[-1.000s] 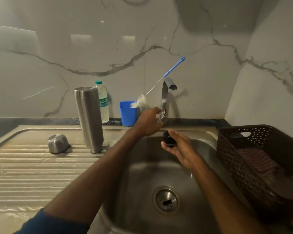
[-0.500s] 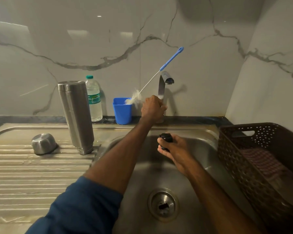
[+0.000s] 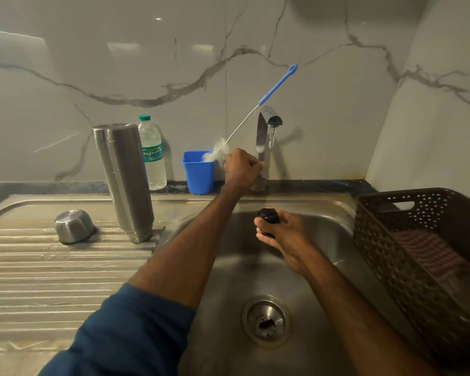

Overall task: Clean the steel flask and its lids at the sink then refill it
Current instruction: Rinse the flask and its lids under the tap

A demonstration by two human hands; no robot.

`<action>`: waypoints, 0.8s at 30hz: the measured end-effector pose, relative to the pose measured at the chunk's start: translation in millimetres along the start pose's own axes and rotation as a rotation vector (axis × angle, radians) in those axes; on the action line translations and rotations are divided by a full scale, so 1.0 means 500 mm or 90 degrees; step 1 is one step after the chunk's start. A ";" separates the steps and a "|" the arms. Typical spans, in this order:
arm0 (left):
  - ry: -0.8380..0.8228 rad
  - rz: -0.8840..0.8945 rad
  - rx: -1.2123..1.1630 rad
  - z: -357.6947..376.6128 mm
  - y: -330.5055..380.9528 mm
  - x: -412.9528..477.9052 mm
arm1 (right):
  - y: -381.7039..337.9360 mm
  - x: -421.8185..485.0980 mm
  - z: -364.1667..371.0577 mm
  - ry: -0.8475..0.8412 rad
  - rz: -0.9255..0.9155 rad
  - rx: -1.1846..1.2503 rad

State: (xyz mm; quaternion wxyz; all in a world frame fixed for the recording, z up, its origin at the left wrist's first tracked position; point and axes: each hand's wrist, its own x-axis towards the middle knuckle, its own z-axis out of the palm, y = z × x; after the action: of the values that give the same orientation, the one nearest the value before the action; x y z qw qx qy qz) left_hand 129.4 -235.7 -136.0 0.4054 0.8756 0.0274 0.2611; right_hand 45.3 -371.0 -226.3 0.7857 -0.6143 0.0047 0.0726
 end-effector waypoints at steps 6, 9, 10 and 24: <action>-0.035 0.008 -0.031 -0.020 -0.008 -0.047 | -0.006 -0.008 0.000 -0.010 -0.003 -0.014; -0.074 -0.028 -0.049 -0.040 -0.035 -0.114 | -0.018 -0.009 0.002 0.011 -0.016 -0.039; -0.088 -0.037 -0.056 -0.045 -0.049 -0.138 | -0.019 -0.008 0.003 0.026 -0.037 -0.062; -0.233 -0.298 -0.259 -0.034 -0.121 -0.273 | 0.004 -0.020 0.015 0.029 -0.131 -0.288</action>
State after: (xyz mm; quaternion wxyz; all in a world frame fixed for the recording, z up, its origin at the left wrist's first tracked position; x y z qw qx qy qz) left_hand 13.4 -218.7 -230.3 0.6184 0.7793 0.1016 0.0001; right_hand 34.6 -364.2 -225.5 0.6313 -0.7731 -0.0567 -0.0222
